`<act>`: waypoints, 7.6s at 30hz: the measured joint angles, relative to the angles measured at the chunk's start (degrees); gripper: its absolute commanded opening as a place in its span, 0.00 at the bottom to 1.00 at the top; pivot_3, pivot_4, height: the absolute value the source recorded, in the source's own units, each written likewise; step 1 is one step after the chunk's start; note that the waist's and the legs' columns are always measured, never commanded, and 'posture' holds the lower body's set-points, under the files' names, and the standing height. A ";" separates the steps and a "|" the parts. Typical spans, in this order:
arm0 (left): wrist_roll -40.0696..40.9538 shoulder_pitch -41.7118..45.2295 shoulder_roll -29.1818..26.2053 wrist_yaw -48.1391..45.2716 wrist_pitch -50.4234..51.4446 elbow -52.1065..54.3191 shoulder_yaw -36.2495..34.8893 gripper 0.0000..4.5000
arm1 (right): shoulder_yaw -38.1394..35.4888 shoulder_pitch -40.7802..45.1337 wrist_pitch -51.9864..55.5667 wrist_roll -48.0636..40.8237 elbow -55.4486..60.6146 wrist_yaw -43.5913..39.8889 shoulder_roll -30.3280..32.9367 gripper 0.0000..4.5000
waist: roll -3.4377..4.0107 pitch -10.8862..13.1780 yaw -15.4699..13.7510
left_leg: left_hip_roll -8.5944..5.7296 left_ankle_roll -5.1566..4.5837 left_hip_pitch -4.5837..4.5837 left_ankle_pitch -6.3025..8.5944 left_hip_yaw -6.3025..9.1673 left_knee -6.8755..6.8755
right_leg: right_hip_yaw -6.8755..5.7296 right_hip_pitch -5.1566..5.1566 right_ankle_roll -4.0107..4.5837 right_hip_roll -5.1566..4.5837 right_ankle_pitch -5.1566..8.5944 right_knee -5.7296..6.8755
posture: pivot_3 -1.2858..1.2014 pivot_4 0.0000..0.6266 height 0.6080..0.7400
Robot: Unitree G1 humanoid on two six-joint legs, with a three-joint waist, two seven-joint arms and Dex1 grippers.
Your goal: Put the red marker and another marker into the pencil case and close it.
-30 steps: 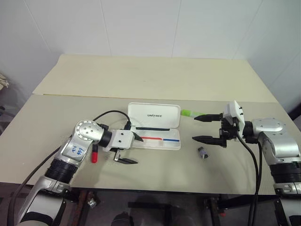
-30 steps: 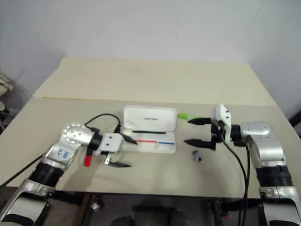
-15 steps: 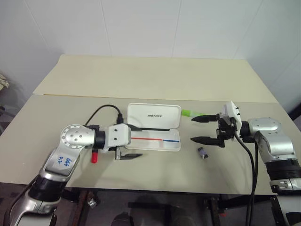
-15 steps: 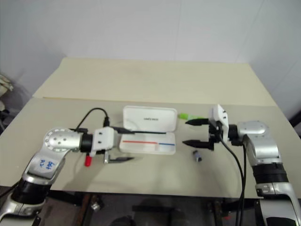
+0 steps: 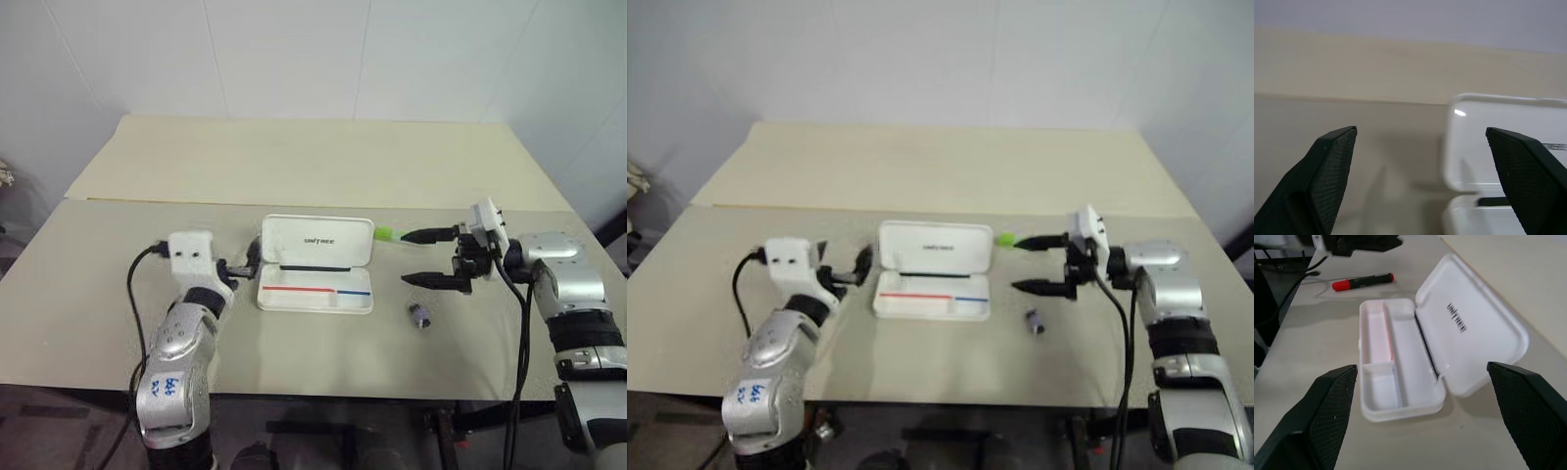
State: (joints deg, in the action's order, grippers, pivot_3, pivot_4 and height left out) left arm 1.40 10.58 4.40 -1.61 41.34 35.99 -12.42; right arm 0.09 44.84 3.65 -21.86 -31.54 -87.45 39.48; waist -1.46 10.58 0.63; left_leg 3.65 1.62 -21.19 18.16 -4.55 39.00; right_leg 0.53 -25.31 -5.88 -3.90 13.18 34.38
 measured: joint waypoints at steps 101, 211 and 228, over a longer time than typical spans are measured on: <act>3.97 50.33 -29.72 -72.82 -36.49 -80.01 28.86 0.13 | -3.34 -10.75 1.86 -0.51 13.11 11.15 -1.97 1.00 | 0.00 0.03 -0.46 | 0.14 0.12 -0.22 0.07 -0.30 -0.64 | -0.08 -0.17 0.10 0.15 -0.18 -0.61 | 0.52 0.24 1.00; 37.72 6.41 -50.82 -65.07 -14.54 -22.74 -4.77 0.99 | 2.76 33.54 16.57 36.45 -46.64 49.08 -21.49 1.00 | 0.05 0.06 4.32 | 0.22 0.20 0.02 -0.02 -0.58 -0.89 | 0.34 -0.26 0.10 0.20 -0.19 -0.44 | 0.52 0.24 1.00; 37.71 6.59 -50.71 -64.74 -14.75 -22.78 -4.55 0.99 | 6.40 34.25 17.85 39.23 -45.40 41.71 -20.84 1.00 | 0.03 0.04 4.32 | 0.23 0.19 0.02 0.01 -0.58 -0.96 | 0.31 -0.26 0.13 0.22 -0.16 -0.52 | 0.52 0.24 1.00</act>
State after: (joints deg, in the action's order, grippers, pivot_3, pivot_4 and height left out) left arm 39.12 17.17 -46.31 -66.35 26.59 13.21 -16.98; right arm 6.49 79.09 21.51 17.37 -76.94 -45.75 18.64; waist -1.42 10.63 4.96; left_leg 3.88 1.81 -21.17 18.17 -5.12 38.04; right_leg 0.84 -25.57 -5.75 -3.68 13.01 33.86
